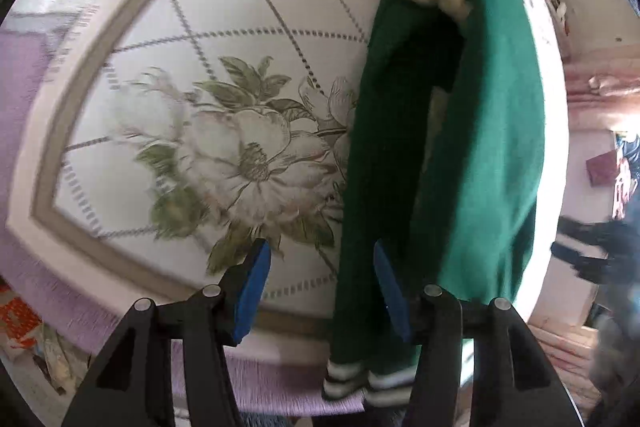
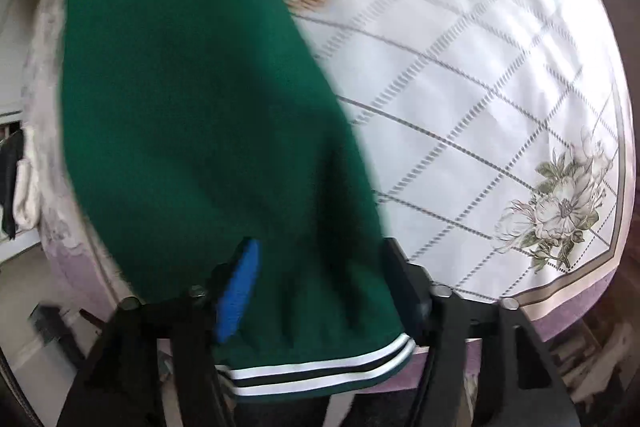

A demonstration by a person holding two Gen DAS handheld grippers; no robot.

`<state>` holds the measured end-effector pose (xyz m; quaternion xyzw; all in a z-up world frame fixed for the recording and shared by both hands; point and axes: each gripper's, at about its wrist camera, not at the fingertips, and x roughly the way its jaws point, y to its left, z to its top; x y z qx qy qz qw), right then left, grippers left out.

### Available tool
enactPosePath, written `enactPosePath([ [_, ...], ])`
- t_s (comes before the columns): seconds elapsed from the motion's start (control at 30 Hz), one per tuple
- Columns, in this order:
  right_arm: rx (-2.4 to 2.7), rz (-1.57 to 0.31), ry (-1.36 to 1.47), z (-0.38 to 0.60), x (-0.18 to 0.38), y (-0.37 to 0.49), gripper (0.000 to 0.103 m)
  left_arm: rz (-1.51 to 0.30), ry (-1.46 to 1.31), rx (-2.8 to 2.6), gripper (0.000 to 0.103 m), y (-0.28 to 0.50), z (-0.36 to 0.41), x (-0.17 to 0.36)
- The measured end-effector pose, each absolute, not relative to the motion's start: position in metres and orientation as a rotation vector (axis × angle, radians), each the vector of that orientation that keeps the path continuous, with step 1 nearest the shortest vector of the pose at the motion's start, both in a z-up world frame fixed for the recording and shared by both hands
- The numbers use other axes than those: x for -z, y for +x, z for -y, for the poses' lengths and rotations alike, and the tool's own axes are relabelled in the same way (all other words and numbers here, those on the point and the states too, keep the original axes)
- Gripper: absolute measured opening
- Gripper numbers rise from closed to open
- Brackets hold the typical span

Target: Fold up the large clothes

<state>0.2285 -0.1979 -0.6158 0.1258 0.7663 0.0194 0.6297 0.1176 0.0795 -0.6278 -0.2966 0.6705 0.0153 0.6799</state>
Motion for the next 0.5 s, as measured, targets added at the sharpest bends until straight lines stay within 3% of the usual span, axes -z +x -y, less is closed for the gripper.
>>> enactPosePath([
  [0.2, -0.387, -1.77, 0.465, 0.106, 0.63, 0.212, 0.066, -1.435, -0.671, 0.0, 0.048, 0.116, -0.077, 0.635],
  [0.33, -0.443, -1.804, 0.293, 0.035, 0.663, 0.205, 0.064, -1.4, -0.669, 0.013, 0.041, 0.097, -0.086, 0.632],
  [0.37, -0.376, -1.812, 0.23, 0.021, 0.672, 0.202, 0.026, -1.395, -0.675, 0.017, 0.041, 0.095, -0.092, 0.629],
  [0.4, -0.331, -1.818, 0.231, 0.015, 0.679, 0.202, 0.005, -1.385, -0.685, 0.023, 0.041, 0.093, -0.095, 0.629],
  [0.5, -0.299, -1.833, 0.305, 0.021, 0.669, 0.197, 0.005, -1.367, -0.721, 0.035, 0.04, 0.086, -0.106, 0.629],
])
